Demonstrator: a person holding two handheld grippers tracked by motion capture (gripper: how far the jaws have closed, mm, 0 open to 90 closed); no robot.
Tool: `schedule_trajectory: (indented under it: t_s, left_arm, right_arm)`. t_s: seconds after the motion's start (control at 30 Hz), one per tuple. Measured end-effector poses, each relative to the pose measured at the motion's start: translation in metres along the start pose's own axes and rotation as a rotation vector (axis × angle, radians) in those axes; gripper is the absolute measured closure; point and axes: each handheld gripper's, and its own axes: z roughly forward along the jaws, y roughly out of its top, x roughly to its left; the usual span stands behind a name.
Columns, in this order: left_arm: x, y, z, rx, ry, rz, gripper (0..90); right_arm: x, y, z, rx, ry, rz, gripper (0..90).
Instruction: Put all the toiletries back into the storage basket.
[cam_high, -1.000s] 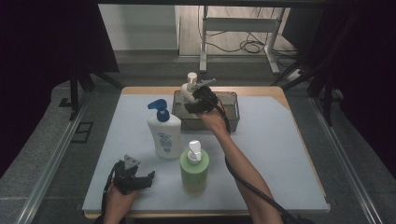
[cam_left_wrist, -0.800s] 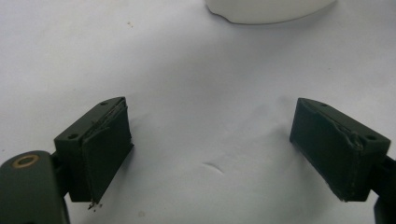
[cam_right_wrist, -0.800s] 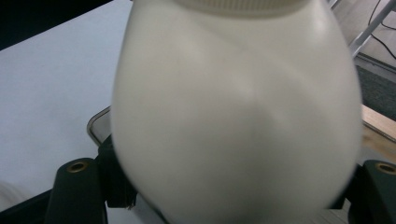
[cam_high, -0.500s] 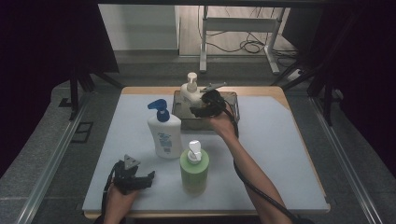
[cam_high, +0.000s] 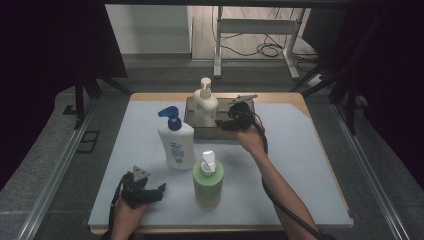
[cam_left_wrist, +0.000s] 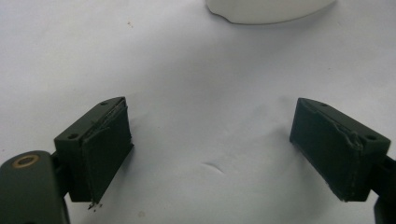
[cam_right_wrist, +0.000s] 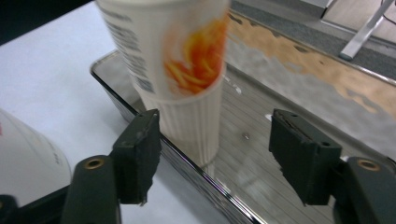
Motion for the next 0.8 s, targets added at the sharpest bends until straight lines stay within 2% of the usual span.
schedule_trajectory:
  t_s: [0.13,0.17,0.37,0.4,0.53,0.6,0.8]
  left_arm:
    - [0.0,0.0,0.0,0.001,0.0,0.0,12.2]
    - [0.0,0.0,0.0,0.001,0.0,0.0,12.2]
    - [0.0,0.0,0.0,0.001,0.0,0.001,12.2]
    - [0.0,0.0,0.0,0.001,0.0,0.0,12.1]
    - [0.0,0.0,0.0,0.001,0.0,0.0,12.2]
    - [0.0,0.0,0.0,0.0,0.0,0.0,12.2]
    - [0.0,0.0,0.0,0.0,0.0,0.0,12.2]
  right_arm:
    - [-0.007,-0.003,0.002,0.017,-0.014,0.018,41.9]
    - [-0.009,-0.003,0.004,0.025,-0.024,0.032,45.8]
    - [-0.013,-0.002,0.011,0.051,-0.032,0.05,54.4]
    - [-0.015,-0.001,0.014,0.06,-0.036,0.061,58.1]
    - [-0.017,0.001,0.018,0.068,-0.035,0.084,63.1]
    - [-0.018,0.004,0.024,0.082,-0.036,0.08,66.8]
    - [-0.015,0.007,0.033,0.106,-0.031,0.089,69.6]
